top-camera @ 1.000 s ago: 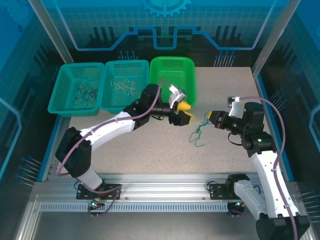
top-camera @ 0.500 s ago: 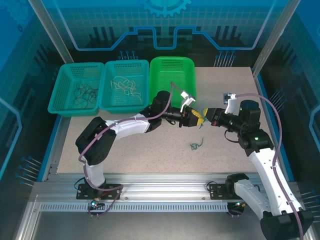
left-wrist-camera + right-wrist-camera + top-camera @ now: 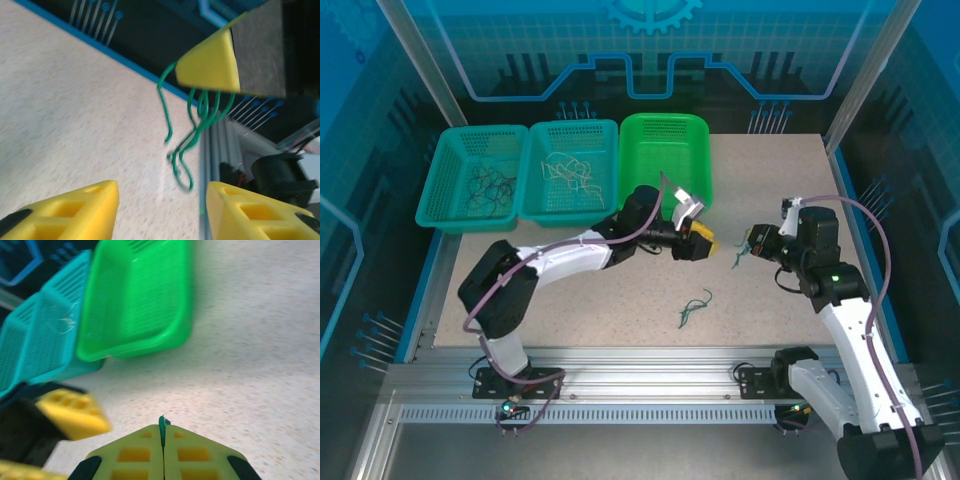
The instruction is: Untangle the cables
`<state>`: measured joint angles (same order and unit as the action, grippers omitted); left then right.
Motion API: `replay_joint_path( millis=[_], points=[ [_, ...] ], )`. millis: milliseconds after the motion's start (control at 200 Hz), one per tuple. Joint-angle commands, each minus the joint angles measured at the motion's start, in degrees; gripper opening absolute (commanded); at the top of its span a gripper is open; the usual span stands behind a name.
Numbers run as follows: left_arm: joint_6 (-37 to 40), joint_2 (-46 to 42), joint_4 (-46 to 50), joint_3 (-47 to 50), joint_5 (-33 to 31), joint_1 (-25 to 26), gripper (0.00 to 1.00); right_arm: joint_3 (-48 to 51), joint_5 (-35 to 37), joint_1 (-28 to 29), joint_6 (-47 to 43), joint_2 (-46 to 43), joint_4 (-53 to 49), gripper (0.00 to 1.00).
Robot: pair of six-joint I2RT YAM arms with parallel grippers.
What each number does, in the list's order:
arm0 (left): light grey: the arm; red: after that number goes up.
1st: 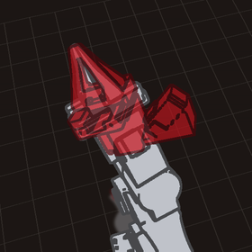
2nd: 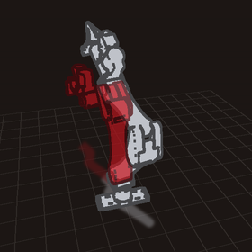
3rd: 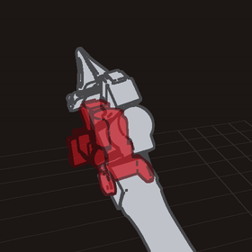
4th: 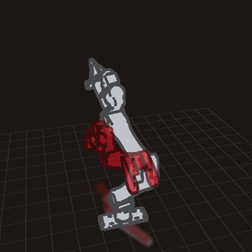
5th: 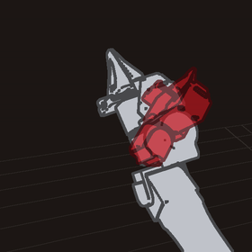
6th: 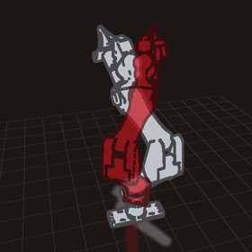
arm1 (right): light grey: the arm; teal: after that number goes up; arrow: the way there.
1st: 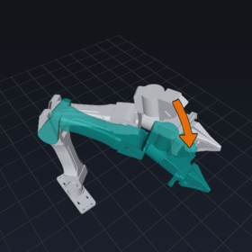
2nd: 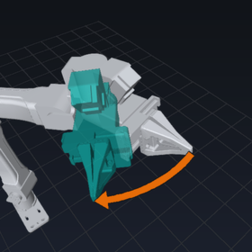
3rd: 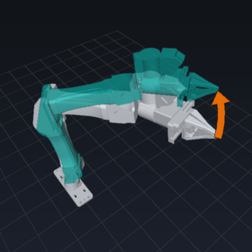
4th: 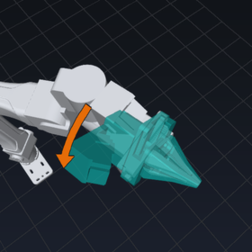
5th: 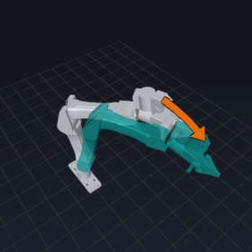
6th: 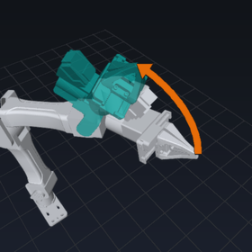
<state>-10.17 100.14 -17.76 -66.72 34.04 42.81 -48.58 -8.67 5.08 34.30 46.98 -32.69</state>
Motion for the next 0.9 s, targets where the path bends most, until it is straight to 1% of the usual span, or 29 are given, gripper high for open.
replay_joint_path(
  millis=[0,50,120,200,260,345,410,495,610,655,690,735,780,790,895],
  points=[
    [12.4,-4.8,17.3,0.7,-12.2,4.2,0.52,0.4,5.5,-2.4,1.2,-0.5,-4.4,0.0],
    [15.6,-4.4,23.6,-0.2,-18.1,6.7,0.52,0.9,6.5,-3.1,1.7,-0.8,-4.5,0.0],
    [16.4,-2.4,30.0,-1.2,-23.9,9.3,0.52,2.0,6.4,-3.9,2.5,-1.2,-3.6,0.0],
    [14.7,-0.3,32.7,-0.5,-29.9,11.4,0.53,2.7,5.0,-4.2,3.2,-1.4,-2.7,0.0],
    [13.2,1.1,32.9,0.4,-32.1,12.4,0.54,2.8,4.1,-4.2,3.4,-1.4,-2.6,0.0],
    [11.2,3.1,31.1,1.4,-29.4,13.1,0.55,3.0,3.9,-4.1,3.3,-1.5,-3.0,0.0],
    [9.8,5.2,29.2,1.3,-24.4,13.2,0.55,2.9,4.0,-4.2,3.1,-1.6,-3.4,0.0],
    [8.9,9.0,28.5,-0.4,-17.5,13.0,0.48,2.7,3.8,-4.2,3.0,-1.8,-3.6,0.0],
    [7.6,12.4,27.6,-1.7,-12.9,12.3,0.42,2.4,3.7,-4.3,2.7,-2.6,-4.4,0.0],
    [8.1,13.3,28.8,-2.6,-13.3,12.3,0.37,2.2,4.0,-4.3,2.5,-3.0,-4.7,0.0],
    [8.8,13.9,30.4,-3.2,-14.2,12.3,0.32,2.2,4.2,-4.3,2.4,-3.2,-4.8,0.0],
    [9.3,14.3,31.2,-3.6,-16.1,12.2,0.2,2.2,4.3,-4.2,2.3,-3.4,-4.9,0.0],
    [9.4,13.5,30.0,-2.8,-16.5,11.8,0.02,2.2,4.3,-4.2,2.4,-3.4,-4.8,0.0],
    [9.3,13.3,29.4,-2.5,-16.3,11.7,0.0,2.2,4.3,-4.2,2.4,-3.4,-4.8,0.0],
    [6.1,7.1,21.7,1.4,-12.8,8.9,0.0,2.2,3.5,-4.2,2.9,-3.1,-4.2,0.0]
  ],
)
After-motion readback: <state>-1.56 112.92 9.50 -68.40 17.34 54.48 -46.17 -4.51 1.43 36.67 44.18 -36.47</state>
